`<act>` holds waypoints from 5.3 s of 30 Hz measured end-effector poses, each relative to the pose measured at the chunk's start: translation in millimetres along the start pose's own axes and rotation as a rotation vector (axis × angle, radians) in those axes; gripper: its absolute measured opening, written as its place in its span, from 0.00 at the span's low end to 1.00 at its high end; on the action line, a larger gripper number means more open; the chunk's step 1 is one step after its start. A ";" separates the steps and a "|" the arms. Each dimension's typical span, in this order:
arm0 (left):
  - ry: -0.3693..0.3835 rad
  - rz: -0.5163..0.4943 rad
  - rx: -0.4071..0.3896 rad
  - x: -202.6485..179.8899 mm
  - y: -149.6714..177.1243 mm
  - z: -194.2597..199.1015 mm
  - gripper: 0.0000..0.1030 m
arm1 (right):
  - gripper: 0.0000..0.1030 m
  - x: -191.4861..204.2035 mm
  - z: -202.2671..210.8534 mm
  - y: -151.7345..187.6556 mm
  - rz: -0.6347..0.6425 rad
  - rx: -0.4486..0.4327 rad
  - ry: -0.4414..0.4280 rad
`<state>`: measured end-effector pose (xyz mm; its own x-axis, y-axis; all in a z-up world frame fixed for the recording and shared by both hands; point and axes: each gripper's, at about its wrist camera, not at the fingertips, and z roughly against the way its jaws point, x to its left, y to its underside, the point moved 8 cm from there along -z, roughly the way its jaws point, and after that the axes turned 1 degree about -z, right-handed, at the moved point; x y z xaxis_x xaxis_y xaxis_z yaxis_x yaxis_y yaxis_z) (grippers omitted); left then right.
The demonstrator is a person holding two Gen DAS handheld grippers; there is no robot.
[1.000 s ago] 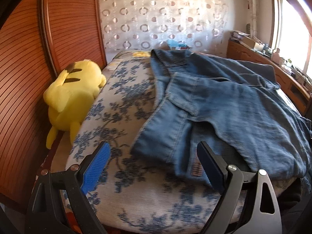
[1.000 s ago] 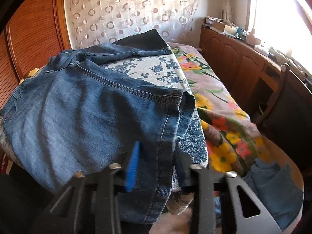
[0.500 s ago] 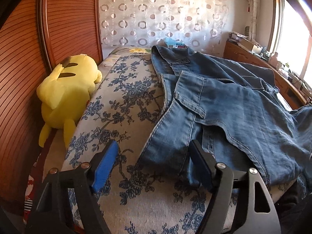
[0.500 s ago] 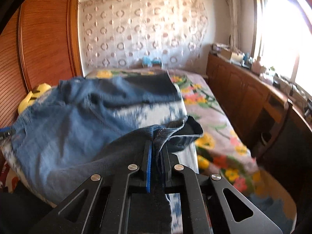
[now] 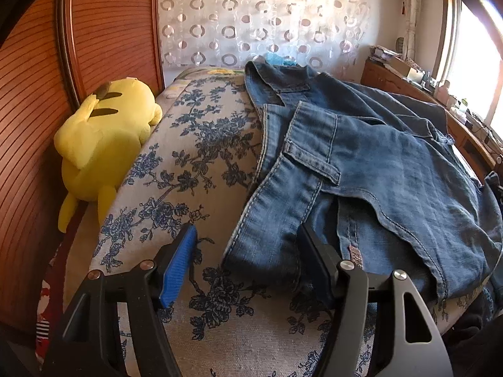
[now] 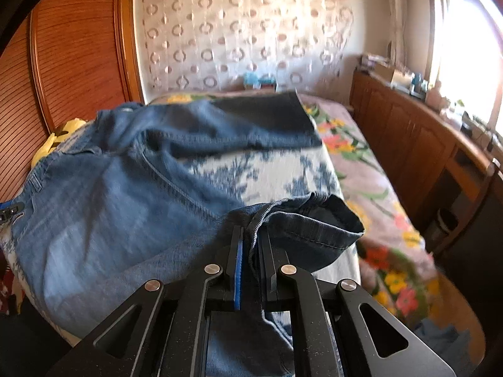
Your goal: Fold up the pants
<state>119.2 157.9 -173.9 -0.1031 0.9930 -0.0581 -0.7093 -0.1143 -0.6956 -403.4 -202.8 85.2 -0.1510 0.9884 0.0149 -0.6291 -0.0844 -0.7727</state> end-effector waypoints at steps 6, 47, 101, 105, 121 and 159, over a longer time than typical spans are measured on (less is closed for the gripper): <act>0.030 -0.016 -0.012 -6.5 0.9 2.3 0.50 | 0.41 -17.6 48.5 4.7 -0.009 0.019 -0.016; 0.156 -0.031 -0.277 -43.1 -50.0 142.1 0.12 | 0.05 -79.9 194.0 -54.1 0.014 -0.290 0.021; 0.017 -0.101 -0.247 -31.1 -190.1 4.4 0.10 | 0.05 -67.4 27.7 -178.1 0.082 -0.226 0.074; 0.007 -0.106 -0.215 -30.7 -194.2 -17.1 0.10 | 0.05 -63.5 6.2 -183.9 0.103 -0.202 0.075; -0.016 -0.091 -0.128 -14.0 -203.8 -75.7 0.09 | 0.05 -65.5 -68.6 -201.3 0.110 -0.066 0.058; 0.089 -0.221 -0.115 -94.8 -184.1 -59.5 0.76 | 0.65 -26.1 -34.0 -174.3 0.222 0.060 -0.112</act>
<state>301.0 86.6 -83.0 0.1109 0.9928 0.0455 -0.6235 0.1052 -0.7747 -263.8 -209.6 197.9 -0.3718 0.9250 -0.0788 -0.6143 -0.3088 -0.7261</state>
